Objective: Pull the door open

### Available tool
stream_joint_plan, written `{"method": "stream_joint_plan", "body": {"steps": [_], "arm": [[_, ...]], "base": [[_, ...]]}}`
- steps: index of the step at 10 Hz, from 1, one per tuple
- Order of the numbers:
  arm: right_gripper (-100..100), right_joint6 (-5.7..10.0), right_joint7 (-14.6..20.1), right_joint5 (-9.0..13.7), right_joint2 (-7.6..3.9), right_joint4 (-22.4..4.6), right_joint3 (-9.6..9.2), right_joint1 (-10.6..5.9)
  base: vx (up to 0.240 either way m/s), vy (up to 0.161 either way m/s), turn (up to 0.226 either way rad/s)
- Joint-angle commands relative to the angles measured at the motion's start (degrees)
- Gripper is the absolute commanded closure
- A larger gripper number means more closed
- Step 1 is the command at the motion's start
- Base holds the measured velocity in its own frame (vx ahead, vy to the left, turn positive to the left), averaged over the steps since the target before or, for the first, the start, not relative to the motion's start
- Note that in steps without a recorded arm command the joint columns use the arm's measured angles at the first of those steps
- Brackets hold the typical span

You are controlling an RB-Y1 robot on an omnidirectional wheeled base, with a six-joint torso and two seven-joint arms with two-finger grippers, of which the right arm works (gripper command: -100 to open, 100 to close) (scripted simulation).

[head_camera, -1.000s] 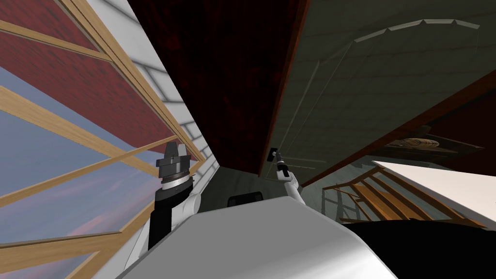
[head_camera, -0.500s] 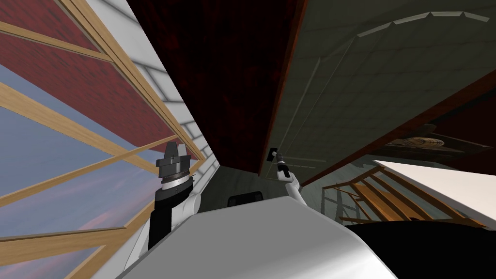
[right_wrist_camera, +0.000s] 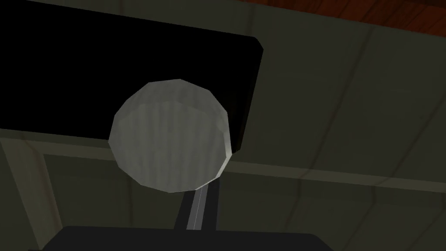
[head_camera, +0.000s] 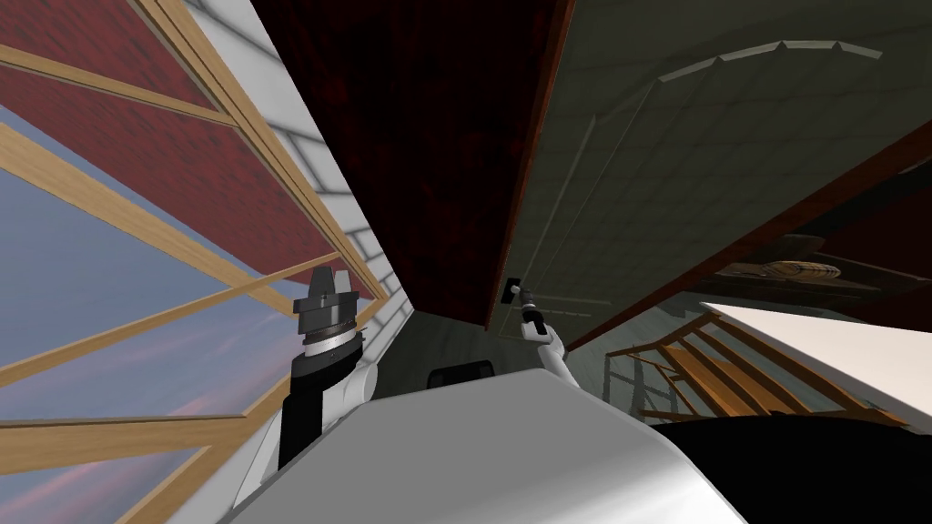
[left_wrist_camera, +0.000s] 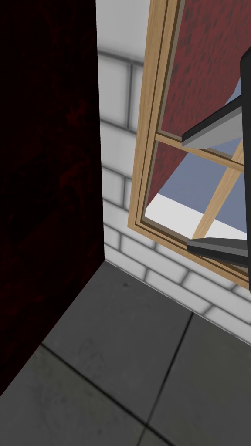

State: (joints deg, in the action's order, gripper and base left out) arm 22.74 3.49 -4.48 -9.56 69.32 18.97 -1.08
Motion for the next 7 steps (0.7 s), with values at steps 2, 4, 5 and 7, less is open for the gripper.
{"method": "stream_joint_plan", "body": {"steps": [2,4,5,7], "arm": [[-100,0.50,-3.95,-2.38,-0.41,0.14,0.86,0.87],[-100,1.07,-7.36,-4.54,-0.88,0.15,1.65,1.68],[-100,1.40,-8.96,-5.77,-1.14,0.15,2.10,2.14],[-100,1.74,-11.64,-7.07,-1.42,0.15,2.57,2.62]], "base": [[-0.024,0.059,0.001],[-0.014,0.062,0.002],[-0.037,0.073,0.004],[-0.015,0.032,-0.001]]}}
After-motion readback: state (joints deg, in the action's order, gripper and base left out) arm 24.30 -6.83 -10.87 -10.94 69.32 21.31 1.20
